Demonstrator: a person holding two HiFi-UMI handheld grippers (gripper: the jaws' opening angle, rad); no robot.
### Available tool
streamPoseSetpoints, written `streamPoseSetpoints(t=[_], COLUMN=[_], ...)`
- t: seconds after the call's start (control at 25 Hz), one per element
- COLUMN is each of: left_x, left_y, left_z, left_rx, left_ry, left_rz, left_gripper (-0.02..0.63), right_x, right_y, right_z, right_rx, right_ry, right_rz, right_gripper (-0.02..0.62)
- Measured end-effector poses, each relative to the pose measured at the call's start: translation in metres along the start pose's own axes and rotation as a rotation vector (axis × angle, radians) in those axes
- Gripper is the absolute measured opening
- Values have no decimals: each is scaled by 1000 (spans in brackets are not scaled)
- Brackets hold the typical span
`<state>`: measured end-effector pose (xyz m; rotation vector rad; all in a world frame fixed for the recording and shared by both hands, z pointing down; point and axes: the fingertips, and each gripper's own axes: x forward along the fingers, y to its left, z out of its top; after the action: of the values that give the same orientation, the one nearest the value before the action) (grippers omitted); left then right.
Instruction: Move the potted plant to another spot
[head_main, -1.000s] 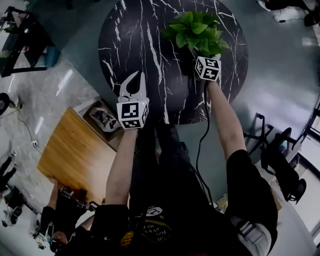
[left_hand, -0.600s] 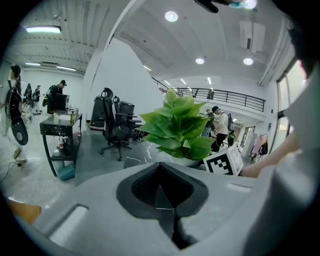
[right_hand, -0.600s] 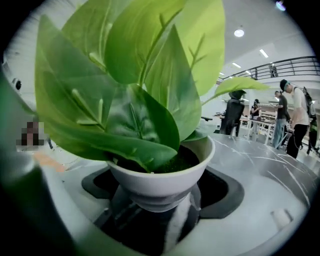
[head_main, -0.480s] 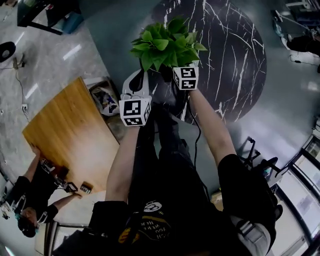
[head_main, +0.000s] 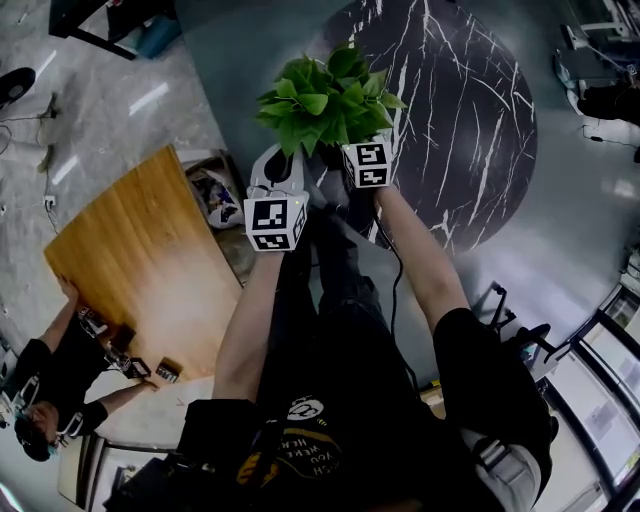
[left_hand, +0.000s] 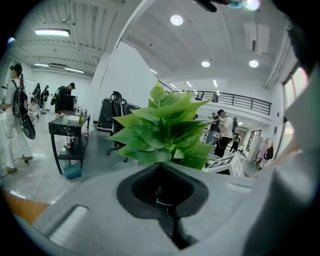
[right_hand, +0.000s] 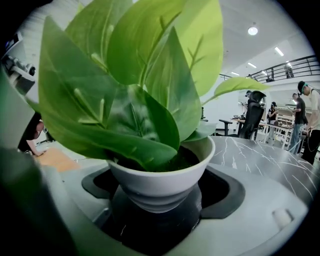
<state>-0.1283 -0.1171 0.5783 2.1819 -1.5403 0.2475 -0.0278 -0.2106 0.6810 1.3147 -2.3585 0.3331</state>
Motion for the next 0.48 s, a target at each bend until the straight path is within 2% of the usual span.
streamPoseSetpoints(t=[0.28, 0.48], left_x=[10, 6], left_y=[-16, -28], left_z=[0, -7], left_rx=[17, 19], left_ry=[18, 37], left_rz=[-35, -53], left_gripper=[5, 5], right_x=[-18, -49], right_y=[-6, -15], right_z=[-11, -34], right_rx=[29, 46], right_ry=[1, 62], right_rz=[27, -13], right_gripper=[495, 495])
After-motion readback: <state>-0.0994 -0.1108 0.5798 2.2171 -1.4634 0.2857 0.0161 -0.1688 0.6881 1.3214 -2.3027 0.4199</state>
